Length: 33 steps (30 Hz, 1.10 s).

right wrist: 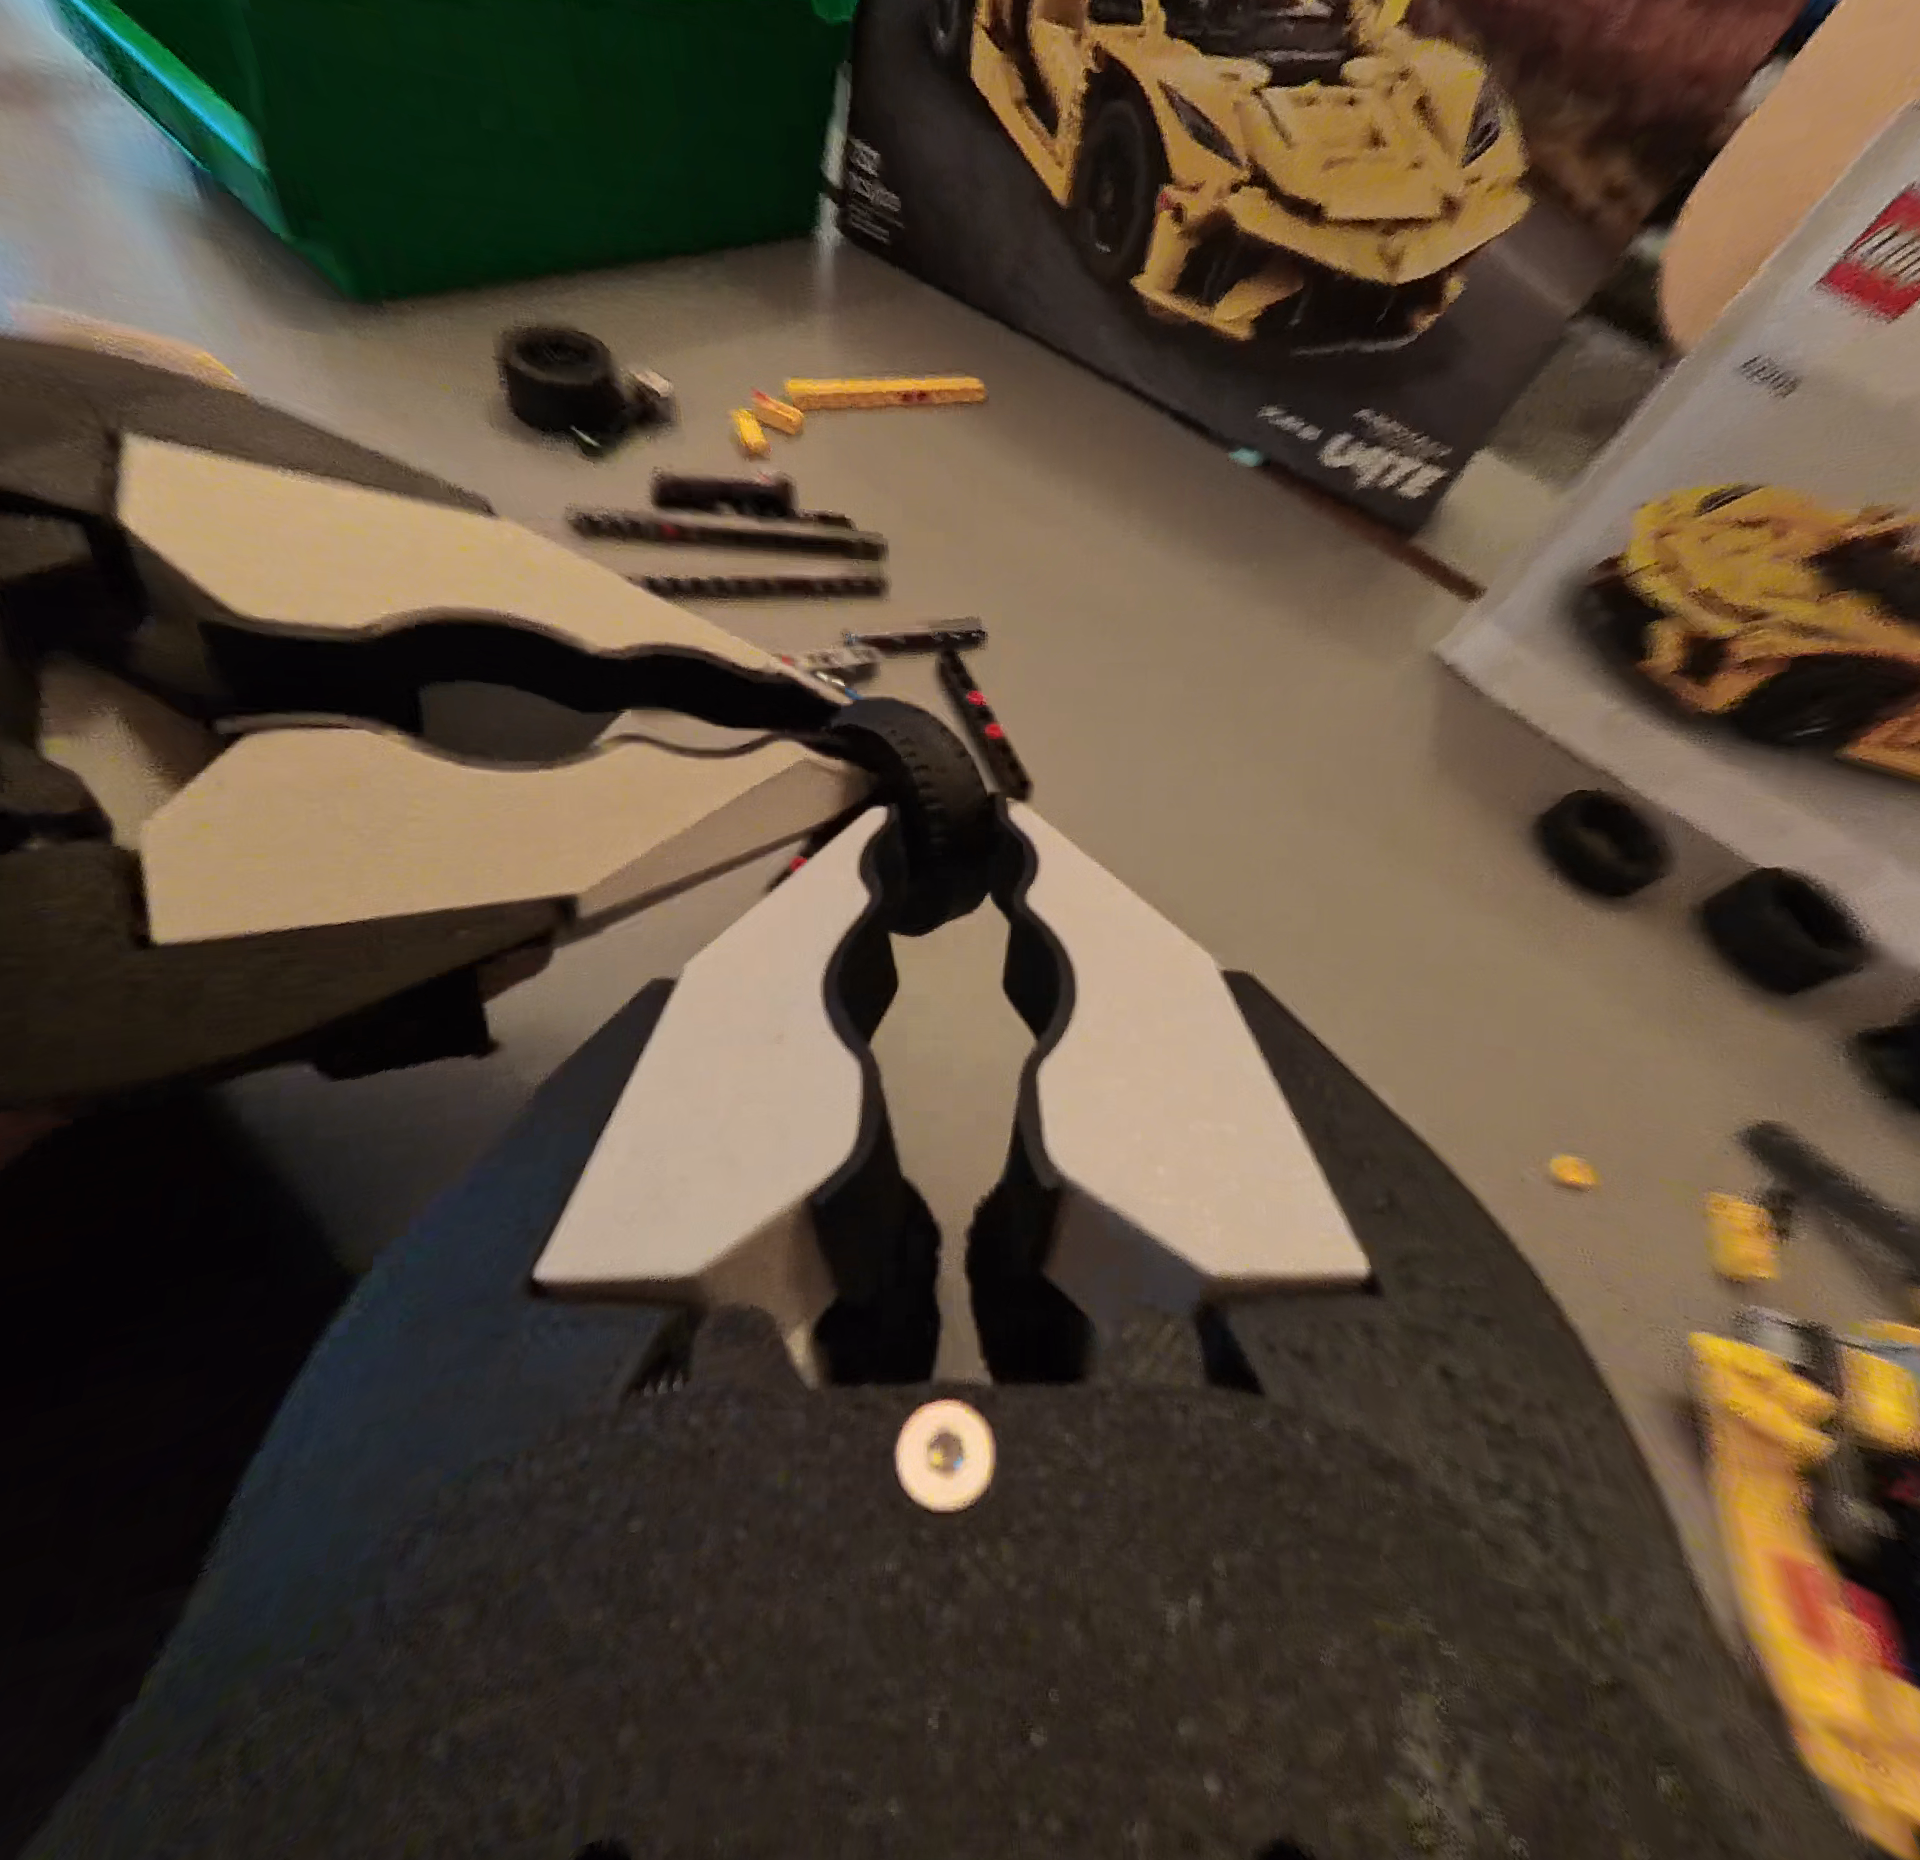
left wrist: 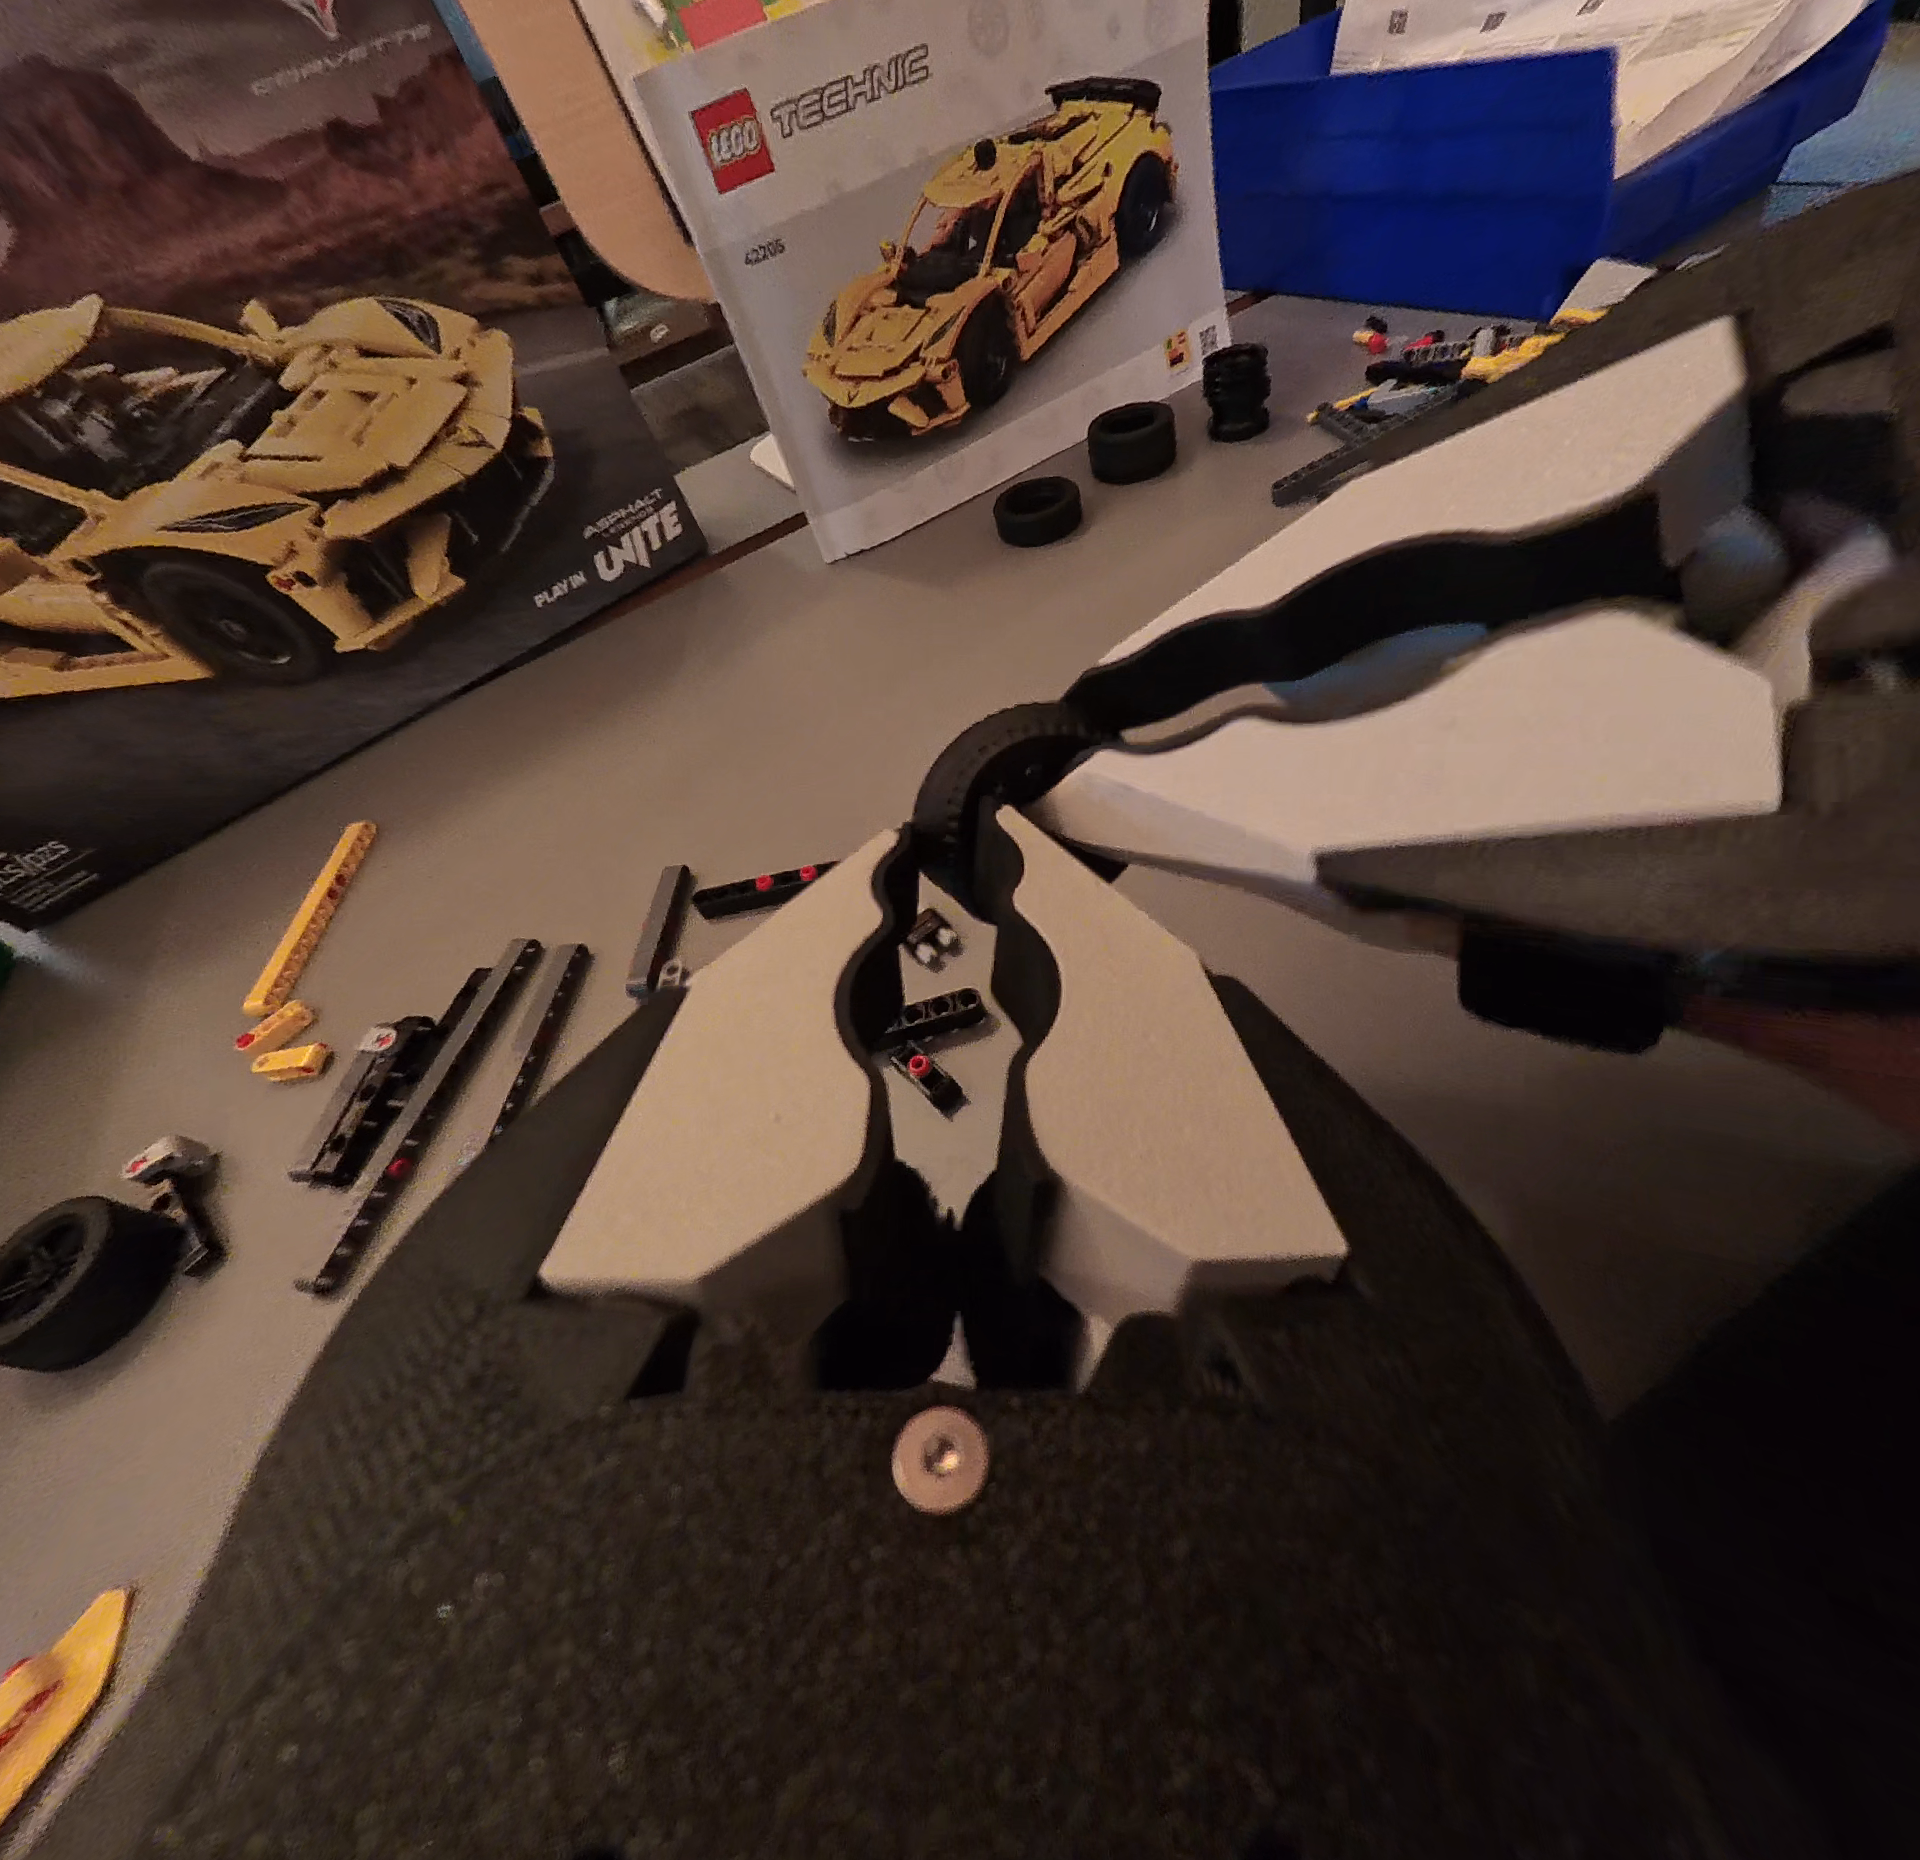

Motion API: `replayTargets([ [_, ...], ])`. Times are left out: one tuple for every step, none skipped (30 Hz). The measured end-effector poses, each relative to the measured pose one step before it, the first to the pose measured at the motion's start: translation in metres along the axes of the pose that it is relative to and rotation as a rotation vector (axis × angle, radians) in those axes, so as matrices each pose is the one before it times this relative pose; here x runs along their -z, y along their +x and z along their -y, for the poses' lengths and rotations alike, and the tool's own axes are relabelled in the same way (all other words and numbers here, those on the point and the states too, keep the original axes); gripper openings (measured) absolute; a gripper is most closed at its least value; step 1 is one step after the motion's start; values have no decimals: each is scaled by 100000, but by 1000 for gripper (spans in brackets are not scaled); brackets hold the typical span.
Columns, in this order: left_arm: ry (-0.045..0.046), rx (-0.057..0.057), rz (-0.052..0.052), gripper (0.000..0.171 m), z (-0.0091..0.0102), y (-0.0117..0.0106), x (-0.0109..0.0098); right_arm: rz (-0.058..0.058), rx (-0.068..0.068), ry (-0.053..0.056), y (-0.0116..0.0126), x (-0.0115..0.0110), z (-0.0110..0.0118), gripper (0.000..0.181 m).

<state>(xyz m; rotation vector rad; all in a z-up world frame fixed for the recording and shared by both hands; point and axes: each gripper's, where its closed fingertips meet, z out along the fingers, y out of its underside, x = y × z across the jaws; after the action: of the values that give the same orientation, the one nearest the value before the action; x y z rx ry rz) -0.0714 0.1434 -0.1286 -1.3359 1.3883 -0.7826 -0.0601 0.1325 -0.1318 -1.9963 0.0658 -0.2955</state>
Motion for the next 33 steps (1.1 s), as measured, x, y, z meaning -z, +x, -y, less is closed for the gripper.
replayTargets([
  [1580, 1371, -4411, 10, 91, 166, 139, 9122, -8225, 2136, -141, 69, -21, 15],
  [1790, 1918, -4964, 11, 131, 214, 189, 9483, -6666, 2831, -217, 140, 7, 15],
  [2226, 2725, -5175, 10, 212, 270, 213, 9037, -4608, 3998, -236, 316, 107, 15],
  [2254, 3956, -4570, 10, 204, 172, 191, 9179, -5035, 3855, -299, 397, 127, 15],
  [1428, 4252, -2327, 10, 81, -179, 149, 9971, -5006, 2969, -436, 375, 133, 19],
  [344, 3635, -1699, 10, -53, -263, 41, 6706, -5227, 1824, -89, 309, 96, 25],
  [970, 3782, -3452, 10, 50, 49, 2, 2370, -5089, 757, 317, 155, -7, 30],
  [1384, 3804, -2802, 10, 146, 60, 10, 1094, -2244, -1793, 228, -52, -300, 30],
  [260, 1851, -800, 10, 7, -73, -13, 1132, 1066, -1289, -166, -185, -181, 26],
  [228, 462, -1401, 10, 14, 154, -31, 110, 3430, -1470, -299, -286, -240, 23],
  [197, 9, -959, 10, 11, 184, -12, -858, 4440, -2513, -244, -345, -416, 23],
  [139, -1066, 705, 10, 8, -1, -3, -2161, 3660, -782, -97, -108, -16, 19],
  [681, -1490, 468, 10, 99, 63, 17, -2721, 3698, -667, 56, 75, 131, 18],
  [382, -1263, -351, 10, -11, 117, -37, -2113, 2106, -1505, 113, 142, 26, 17],
  [158, -462, -1512, 11, -118, 123, -59, -996, 1734, -1378, 108, 110, -152, 16],
  [428, 2000, -3134, 11, -57, 160, 6, 575, 1105, -479, -18, 130, -153, 16],
  [482, 4517, -4594, 11, 111, 251, 72, 981, 220, 706, -43, 228, 121, 15],
  [-528, 4471, -4397, 14, 62, 203, 75, 1698, 1548, -290, -189, 203, 51, 15],
  [-1981, 1419, -3928, 23, -181, 188, 76, 1863, 3407, -1823, -261, 163, -191, 15],
  [-2105, -2169, -4859, 29, -258, 448, 151, 2836, 4643, -1515, -511, 186, -176, 14],
  [-1246, -4108, -4839, 28, -141, 672, 214, 1754, 3921, -878, -392, 124, -126, 15],
  [-767, -4799, -2624, 20, -113, 588, 132, 2507, 594, -739, -364, 66, -80, 15],
  [36, -4431, 720, 16, -44, 190, 13, 1509, -1241, -664, -155, 42, -87, 15],
  [719, -3719, 2250, 15, 78, -3, 1, 282, -998, 216, -28, -6, -7, 15],
  [627, -3302, 1838, 14, 138, 1, 31, 597, -1190, 89, -84, -23, -3, 15],
  [185, -2393, 2326, 14, 120, -156, 30, -343, -1436, 133, -12, -128, 55, 15],
  [-798, -1442, 4516, 14, -66, -447, -100, -3969, -989, -716, 354, -272, 17, 15],
  [-1986, -2280, 7065, 14, -224, -665, -205, -8581, -286, -2103, 713, -451, -64, 16],
  [-2432, -3875, 8012, 14, -211, -653, -211, -12173, 1479, -1866, 782, -543, -39, 17],
  [-1729, -3726, 6512, 14, -81, -489, -159, -13890, 3927, -914, 633, -360, 124, 17],
  [-155, -2047, 3896, 15, 119, -279, -29, -11980, 3759, -1126, 293, -110, 189, 18],
  [1285, -1045, 1536, 15, 244, -134, 113, -7619, 4338, 404, 139, 73, 372, 19],
  [1782, -1388, -172, 15, 237, -22, 166, -1679, 2644, 2000, 4, 99, 327, 20],
])
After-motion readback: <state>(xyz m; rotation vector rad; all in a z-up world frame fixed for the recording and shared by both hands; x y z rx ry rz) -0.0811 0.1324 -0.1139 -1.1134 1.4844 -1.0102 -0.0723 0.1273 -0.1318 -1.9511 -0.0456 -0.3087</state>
